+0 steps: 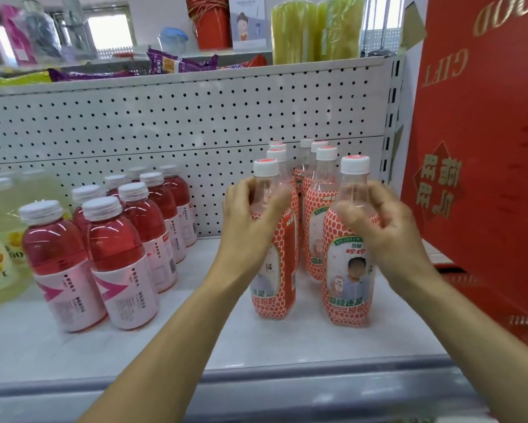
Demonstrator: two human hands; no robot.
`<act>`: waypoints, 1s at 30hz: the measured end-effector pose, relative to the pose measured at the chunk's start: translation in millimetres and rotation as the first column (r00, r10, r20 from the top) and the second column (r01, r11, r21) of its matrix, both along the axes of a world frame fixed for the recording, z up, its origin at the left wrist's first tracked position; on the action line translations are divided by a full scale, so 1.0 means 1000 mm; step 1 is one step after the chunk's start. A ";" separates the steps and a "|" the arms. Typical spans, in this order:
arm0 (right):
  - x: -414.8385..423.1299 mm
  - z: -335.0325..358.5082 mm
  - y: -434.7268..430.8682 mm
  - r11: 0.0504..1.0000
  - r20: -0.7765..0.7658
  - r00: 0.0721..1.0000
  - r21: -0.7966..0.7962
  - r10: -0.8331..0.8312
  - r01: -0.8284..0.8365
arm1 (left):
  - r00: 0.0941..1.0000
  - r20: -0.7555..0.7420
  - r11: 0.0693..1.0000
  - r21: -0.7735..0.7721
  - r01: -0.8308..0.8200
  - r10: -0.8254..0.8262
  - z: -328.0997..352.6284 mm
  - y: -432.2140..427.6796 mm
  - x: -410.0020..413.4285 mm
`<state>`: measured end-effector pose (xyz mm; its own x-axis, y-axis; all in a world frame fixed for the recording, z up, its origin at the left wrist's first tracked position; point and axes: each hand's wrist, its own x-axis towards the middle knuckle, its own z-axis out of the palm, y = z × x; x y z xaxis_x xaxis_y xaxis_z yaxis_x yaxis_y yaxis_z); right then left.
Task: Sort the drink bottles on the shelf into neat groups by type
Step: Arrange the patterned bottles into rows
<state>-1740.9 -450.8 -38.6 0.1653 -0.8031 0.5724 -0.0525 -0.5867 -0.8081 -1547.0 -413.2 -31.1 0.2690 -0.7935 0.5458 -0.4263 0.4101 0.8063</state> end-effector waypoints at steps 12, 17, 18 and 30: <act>0.020 -0.051 0.007 0.986 -0.040 0.999 0.166 -0.022 0.028 | 0.996 -0.067 0.997 0.057 -0.048 0.052 -0.060 0.000 -0.016; 0.011 -0.061 0.001 0.975 -0.091 0.993 0.214 0.073 -0.052 | 0.981 -0.108 0.958 0.219 0.183 -0.163 -0.064 -0.003 0.007; 0.011 -0.061 -0.002 0.963 -0.075 0.989 0.249 0.127 -0.104 | 0.956 -0.157 0.924 0.259 0.283 -0.248 -0.062 -0.003 0.011; 0.007 -0.052 -0.028 0.916 -0.044 0.962 0.320 0.268 -0.241 | 0.895 -0.275 0.882 0.222 0.416 -0.352 -0.067 -0.018 0.002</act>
<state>-1734.2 -479.2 -90.6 0.4248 -0.8618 0.2772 -0.0112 -0.3112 -0.9503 -1545.2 -430.9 -98.5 0.0003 -0.9655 0.2604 -0.0788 0.2595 0.9625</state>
